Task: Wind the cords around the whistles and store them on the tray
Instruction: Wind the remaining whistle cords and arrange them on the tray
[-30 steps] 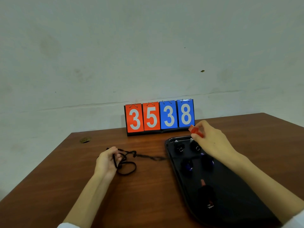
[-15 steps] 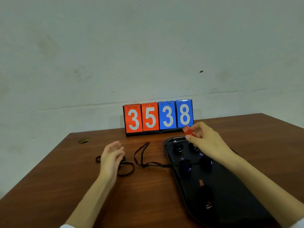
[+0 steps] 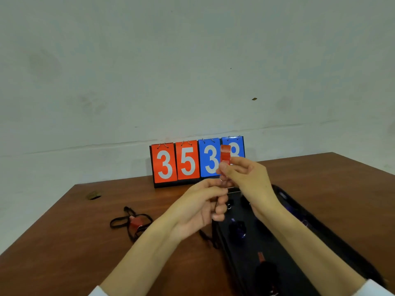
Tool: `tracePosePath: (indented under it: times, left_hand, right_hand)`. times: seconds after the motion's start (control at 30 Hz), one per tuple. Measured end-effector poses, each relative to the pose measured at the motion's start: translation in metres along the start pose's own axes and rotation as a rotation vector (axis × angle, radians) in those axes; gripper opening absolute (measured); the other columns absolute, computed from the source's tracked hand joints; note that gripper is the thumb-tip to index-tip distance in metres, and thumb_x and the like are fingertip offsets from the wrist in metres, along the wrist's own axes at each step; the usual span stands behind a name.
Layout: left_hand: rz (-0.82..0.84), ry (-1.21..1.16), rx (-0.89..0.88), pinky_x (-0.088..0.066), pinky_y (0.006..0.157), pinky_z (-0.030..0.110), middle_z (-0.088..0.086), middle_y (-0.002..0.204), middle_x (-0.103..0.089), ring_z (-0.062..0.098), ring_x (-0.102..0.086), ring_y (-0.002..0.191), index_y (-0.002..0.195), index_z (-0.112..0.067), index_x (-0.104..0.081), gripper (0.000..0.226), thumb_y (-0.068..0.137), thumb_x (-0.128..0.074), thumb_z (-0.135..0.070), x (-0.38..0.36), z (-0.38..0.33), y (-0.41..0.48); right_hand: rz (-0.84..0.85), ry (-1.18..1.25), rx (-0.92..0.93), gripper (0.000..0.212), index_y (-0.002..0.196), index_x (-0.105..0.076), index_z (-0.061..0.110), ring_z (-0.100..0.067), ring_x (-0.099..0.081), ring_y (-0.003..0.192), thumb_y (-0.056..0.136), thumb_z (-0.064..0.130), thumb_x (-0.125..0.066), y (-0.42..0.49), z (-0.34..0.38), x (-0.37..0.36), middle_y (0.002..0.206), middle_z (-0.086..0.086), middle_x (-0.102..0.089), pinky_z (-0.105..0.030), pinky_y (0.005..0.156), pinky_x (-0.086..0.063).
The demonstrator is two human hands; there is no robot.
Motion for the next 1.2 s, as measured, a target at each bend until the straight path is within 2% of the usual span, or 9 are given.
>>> tracePosePath:
  times: [0.13, 0.3, 0.4, 0.47, 0.67, 0.9, 1.0, 1.07, 1.2]
  left_hand:
    - [-0.062, 0.356, 0.093, -0.019, 0.041, 0.02, -0.003, 0.058, -0.046, 0.007, -0.028, 0.043, 0.1, -0.009, -0.059, 0.012, 0.092, -0.055, -0.017, 0.026, 0.003, -0.002]
    - [-0.05, 0.761, 0.156, -0.028, 0.042, 0.018, -0.004, 0.062, -0.057, 0.005, -0.036, 0.045, 0.094, -0.015, -0.065, 0.016, 0.089, -0.061, -0.03, 0.05, -0.006, -0.01]
    - [-0.026, 1.095, 0.157, -0.054, 0.067, 0.031, -0.004, 0.066, -0.066, 0.009, -0.058, 0.059, 0.091, -0.022, -0.064, 0.013, 0.086, -0.063, -0.034, 0.063, -0.012, -0.01]
    - [-0.007, 1.189, 0.124, -0.053, 0.083, 0.039, -0.003, 0.069, -0.068, 0.012, -0.064, 0.069, 0.087, -0.024, -0.064, 0.008, 0.084, -0.066, -0.032, 0.067, -0.015, -0.011]
    - [0.004, 1.209, -0.104, -0.047, 0.072, 0.018, -0.014, 0.079, -0.067, 0.0, -0.062, 0.077, 0.084, -0.029, -0.069, 0.006, 0.082, -0.069, -0.023, 0.058, -0.026, -0.015]
    - [0.023, 1.161, -0.185, -0.045, 0.072, 0.007, -0.023, 0.084, -0.067, -0.006, -0.062, 0.082, 0.088, -0.028, -0.071, 0.008, 0.084, -0.065, -0.024, 0.058, -0.021, -0.012]
    - [0.031, 1.061, -0.153, -0.044, 0.056, 0.012, -0.009, 0.079, -0.069, -0.002, -0.06, 0.062, 0.089, -0.023, -0.072, 0.012, 0.087, -0.061, -0.026, 0.059, -0.016, -0.011]
    - [0.005, 1.006, -0.124, -0.038, 0.05, 0.02, 0.008, 0.078, -0.067, 0.013, -0.052, 0.056, 0.087, -0.024, -0.072, 0.016, 0.09, -0.057, -0.029, 0.062, -0.012, -0.009]
    - [0.008, 0.765, -0.059, -0.025, 0.047, 0.024, -0.005, 0.049, -0.053, 0.009, -0.032, 0.043, 0.072, -0.016, -0.066, 0.032, 0.094, -0.049, -0.032, 0.056, -0.001, -0.008]
  right_hand:
    - [0.045, -0.136, -0.036, 0.017, 0.101, -0.065, 0.015, -0.007, -0.062, 0.067, 0.088, 0.023, -0.06, 0.004, -0.025, 0.006, 0.077, 0.001, -0.068, -0.016, 0.063, -0.048]
    - [0.253, -0.498, 0.024, 0.02, 0.108, -0.064, 0.027, -0.006, -0.061, 0.075, 0.09, 0.022, -0.057, -0.005, -0.049, 0.001, 0.083, 0.006, -0.067, -0.019, 0.07, -0.049]
    - [0.329, -0.683, 0.109, 0.03, 0.119, -0.06, 0.03, 0.003, -0.055, 0.069, 0.09, 0.024, -0.058, -0.01, -0.055, -0.002, 0.082, 0.015, -0.06, -0.009, 0.064, -0.045]
    - [0.37, -0.745, 0.129, 0.038, 0.128, -0.053, 0.031, 0.008, -0.052, 0.078, 0.091, 0.025, -0.056, -0.011, -0.057, -0.002, 0.1, 0.017, -0.059, -0.005, 0.068, -0.043]
    - [0.547, -0.73, 0.08, 0.039, 0.129, -0.054, 0.03, -0.005, -0.063, 0.083, 0.091, 0.021, -0.057, -0.016, -0.061, -0.006, 0.106, 0.01, -0.063, -0.018, 0.079, -0.053]
    - [0.642, -0.475, -0.059, 0.013, 0.088, -0.071, 0.012, -0.015, -0.071, 0.071, 0.076, 0.008, -0.073, -0.023, -0.059, -0.01, 0.08, -0.005, -0.073, -0.024, 0.07, -0.057]
    - [0.665, -0.397, -0.064, 0.01, 0.084, -0.071, 0.01, -0.017, -0.07, 0.07, 0.075, 0.007, -0.073, -0.025, -0.056, -0.012, 0.077, -0.005, -0.073, -0.026, 0.07, -0.058]
    - [0.637, -0.343, -0.036, 0.01, 0.083, -0.07, 0.009, -0.018, -0.07, 0.069, 0.074, 0.007, -0.074, -0.025, -0.052, -0.012, 0.076, -0.006, -0.073, -0.026, 0.068, -0.058]
    - [0.491, -0.222, 0.013, 0.011, 0.084, -0.069, 0.009, -0.014, -0.068, 0.063, 0.074, 0.006, -0.073, -0.021, -0.044, -0.008, 0.072, -0.004, -0.072, -0.022, 0.063, -0.056]
Point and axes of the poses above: each hand's wrist, its own y-axis towards the middle knuckle, its own x-axis out of the back of the hand, z = x × y, the point moved 4 cm from there along y, towards the middle knuckle
